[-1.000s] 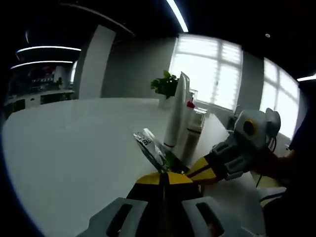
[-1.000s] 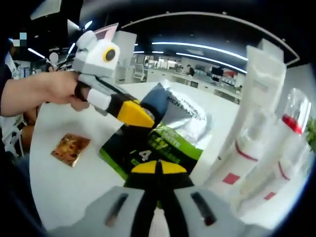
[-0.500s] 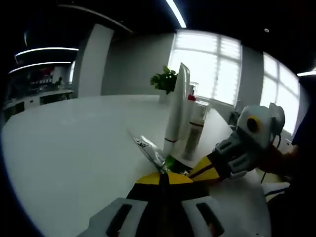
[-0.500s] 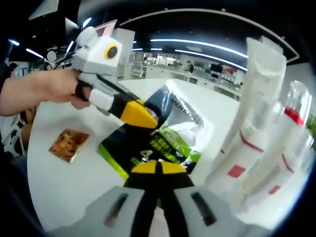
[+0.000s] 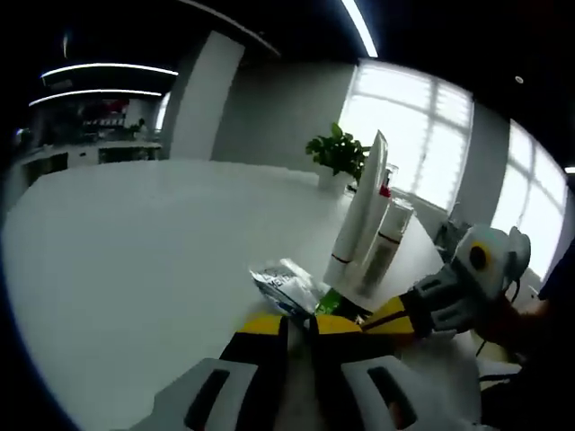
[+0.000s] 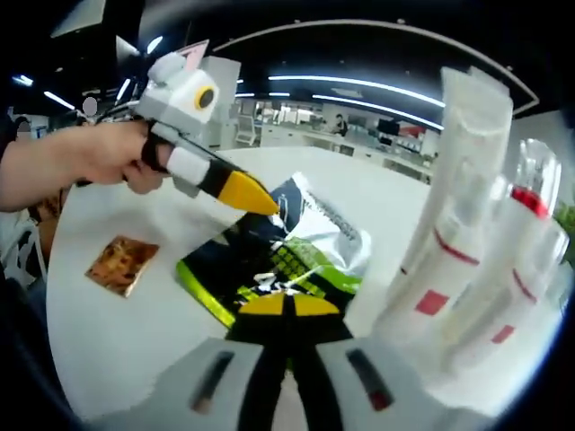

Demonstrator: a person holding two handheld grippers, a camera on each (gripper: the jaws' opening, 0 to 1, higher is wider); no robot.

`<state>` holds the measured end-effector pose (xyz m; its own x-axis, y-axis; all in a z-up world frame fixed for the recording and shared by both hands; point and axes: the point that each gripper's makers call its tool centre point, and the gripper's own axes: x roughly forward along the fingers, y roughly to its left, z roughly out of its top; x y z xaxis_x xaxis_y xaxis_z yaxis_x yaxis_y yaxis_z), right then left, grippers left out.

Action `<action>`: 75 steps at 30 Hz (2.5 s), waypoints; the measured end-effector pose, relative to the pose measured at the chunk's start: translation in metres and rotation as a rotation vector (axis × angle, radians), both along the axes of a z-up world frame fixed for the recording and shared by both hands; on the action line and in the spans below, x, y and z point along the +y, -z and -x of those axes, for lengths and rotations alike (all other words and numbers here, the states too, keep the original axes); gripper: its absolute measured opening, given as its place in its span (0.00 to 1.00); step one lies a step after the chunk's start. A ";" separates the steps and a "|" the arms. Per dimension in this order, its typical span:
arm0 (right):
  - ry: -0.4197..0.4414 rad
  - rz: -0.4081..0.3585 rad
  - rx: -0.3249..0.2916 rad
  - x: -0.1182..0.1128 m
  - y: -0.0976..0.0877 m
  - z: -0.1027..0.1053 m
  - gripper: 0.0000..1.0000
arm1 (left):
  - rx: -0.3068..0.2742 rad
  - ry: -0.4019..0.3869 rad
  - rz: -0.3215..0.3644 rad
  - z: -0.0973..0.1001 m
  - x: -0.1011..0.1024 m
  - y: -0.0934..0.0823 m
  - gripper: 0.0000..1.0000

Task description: Arrange the skincare products in the storage area until every visible bottle or jar stands upright without overlapping.

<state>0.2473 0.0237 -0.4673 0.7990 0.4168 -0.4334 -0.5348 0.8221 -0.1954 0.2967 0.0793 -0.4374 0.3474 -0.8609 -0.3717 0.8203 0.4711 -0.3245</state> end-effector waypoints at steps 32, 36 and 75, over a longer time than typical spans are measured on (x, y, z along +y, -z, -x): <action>0.002 -0.038 0.013 -0.002 0.001 0.000 0.00 | -0.049 -0.036 -0.171 -0.007 0.019 0.034 0.08; -0.002 -0.032 0.012 -0.002 0.001 0.000 0.00 | -0.048 -0.032 -0.166 -0.006 0.018 0.033 0.08; 0.008 -0.053 -0.018 -0.008 -0.010 0.006 0.04 | -0.005 -0.017 -0.144 0.008 0.024 0.036 0.08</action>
<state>0.2416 0.0158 -0.4569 0.8102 0.4318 -0.3963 -0.5246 0.8359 -0.1616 0.2890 0.1028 -0.4732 0.3636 -0.7927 -0.4893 0.8135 0.5261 -0.2478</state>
